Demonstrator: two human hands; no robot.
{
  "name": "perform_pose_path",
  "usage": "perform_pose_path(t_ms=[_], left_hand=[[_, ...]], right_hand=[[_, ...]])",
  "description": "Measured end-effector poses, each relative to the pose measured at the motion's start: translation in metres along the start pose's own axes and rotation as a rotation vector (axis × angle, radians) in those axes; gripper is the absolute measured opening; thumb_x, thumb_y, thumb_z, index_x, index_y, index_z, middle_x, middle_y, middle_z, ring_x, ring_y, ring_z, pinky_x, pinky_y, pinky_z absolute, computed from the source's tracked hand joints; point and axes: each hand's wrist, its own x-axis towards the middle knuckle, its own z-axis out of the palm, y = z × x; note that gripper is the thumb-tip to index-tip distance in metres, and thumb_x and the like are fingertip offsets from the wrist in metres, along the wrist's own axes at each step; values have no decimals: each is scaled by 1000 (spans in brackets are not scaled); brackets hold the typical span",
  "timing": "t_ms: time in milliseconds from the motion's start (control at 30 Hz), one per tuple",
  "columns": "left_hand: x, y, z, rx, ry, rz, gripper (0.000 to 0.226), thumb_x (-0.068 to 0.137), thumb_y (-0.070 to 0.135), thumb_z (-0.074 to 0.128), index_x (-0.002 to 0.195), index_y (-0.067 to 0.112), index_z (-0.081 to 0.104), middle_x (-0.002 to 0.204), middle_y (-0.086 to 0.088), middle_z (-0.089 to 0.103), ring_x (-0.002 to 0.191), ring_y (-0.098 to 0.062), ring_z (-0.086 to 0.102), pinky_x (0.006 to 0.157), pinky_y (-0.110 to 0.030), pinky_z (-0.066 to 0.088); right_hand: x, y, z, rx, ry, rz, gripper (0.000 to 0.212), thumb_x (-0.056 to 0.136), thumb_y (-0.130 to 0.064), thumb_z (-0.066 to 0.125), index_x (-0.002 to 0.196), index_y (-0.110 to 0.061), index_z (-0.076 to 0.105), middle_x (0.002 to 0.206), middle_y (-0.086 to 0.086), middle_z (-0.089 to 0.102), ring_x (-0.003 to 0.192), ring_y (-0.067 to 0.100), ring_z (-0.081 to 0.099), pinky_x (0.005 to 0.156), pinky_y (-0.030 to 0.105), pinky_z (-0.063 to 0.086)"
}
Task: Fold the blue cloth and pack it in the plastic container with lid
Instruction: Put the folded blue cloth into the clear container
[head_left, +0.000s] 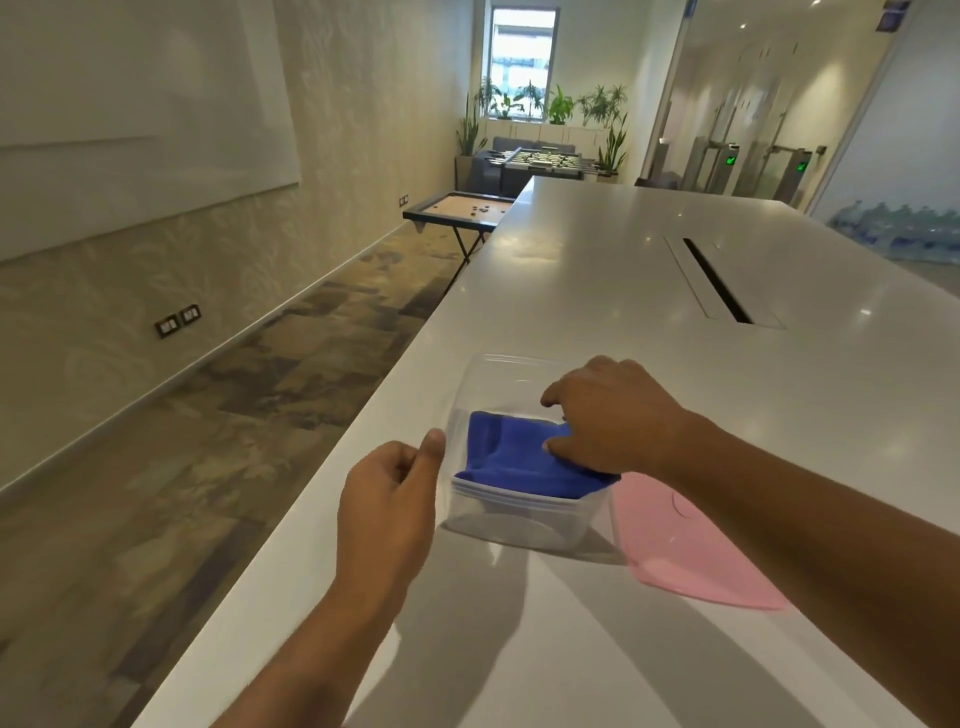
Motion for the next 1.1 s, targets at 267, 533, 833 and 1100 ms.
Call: perform_pose_path(t_ms=[267,533,833,1100], left_hand=[[-28,-27,5,-110,-61,125,46,83,65,41,69,24,59,66,8,64,59,-6,58,52,-13,47],[-32,-33,7,-41,-102,179,44,84,65,41,67,29,60,66,15,67,63,-5,62,52,-13,47],[-33,-33,9,-27,-94,158,45,80,68,37,69,30,60,72,19,67,71,-3,63,58,-20,49],[-32,-35,9,-31,-101,135,44,80,67,38,72,32,62,65,17,67,71,-1,63,59,-21,49]], right_hand=[[16,-27,13,95,-610,-151,62,95,-57,42,147,-24,41,146,3,52,126,25,51,106,40,38],[38,-45,38,-58,-716,-91,97,91,-52,56,154,-33,-15,166,5,-13,145,35,29,116,53,26],[69,-47,45,-34,-734,31,126,70,-60,76,151,-41,-19,167,7,-3,146,40,22,113,58,29],[83,-50,40,6,-775,38,125,71,-62,72,153,-32,-17,165,14,7,144,43,23,112,56,30]])
